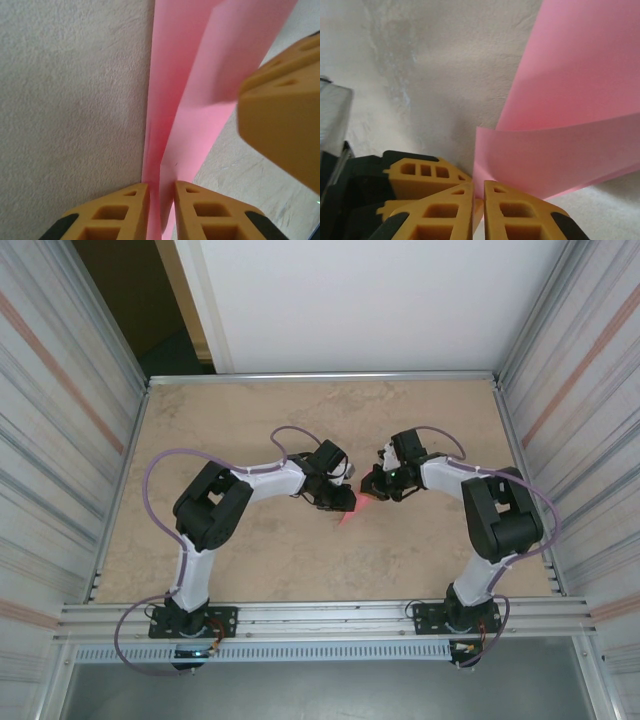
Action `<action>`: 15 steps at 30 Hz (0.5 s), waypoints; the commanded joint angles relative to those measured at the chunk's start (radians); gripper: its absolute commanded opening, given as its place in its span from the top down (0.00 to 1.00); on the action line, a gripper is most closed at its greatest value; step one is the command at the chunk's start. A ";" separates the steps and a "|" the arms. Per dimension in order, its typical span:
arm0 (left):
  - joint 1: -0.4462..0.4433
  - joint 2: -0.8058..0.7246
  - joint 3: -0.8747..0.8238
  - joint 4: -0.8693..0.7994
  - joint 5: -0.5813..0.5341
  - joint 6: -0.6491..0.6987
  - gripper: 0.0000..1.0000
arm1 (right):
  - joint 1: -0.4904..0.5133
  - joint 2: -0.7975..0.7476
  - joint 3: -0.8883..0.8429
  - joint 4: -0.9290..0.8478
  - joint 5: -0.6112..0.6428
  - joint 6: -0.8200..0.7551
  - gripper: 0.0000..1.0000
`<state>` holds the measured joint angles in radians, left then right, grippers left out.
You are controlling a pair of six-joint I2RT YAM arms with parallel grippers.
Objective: Fold a paper plane with a square sheet of paper (pick it up from the middle)
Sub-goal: Fold the wing for the fifth time at the center of the table.
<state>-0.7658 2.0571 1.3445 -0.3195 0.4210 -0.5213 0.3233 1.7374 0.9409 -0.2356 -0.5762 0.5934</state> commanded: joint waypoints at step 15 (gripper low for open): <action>0.002 0.061 -0.004 -0.069 -0.027 -0.003 0.78 | 0.003 0.095 0.051 -0.011 -0.003 -0.013 0.87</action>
<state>-0.7647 2.0636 1.3483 -0.3218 0.4221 -0.5213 0.3233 1.8160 0.9710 -0.2321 -0.5770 0.5934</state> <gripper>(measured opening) 0.222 0.128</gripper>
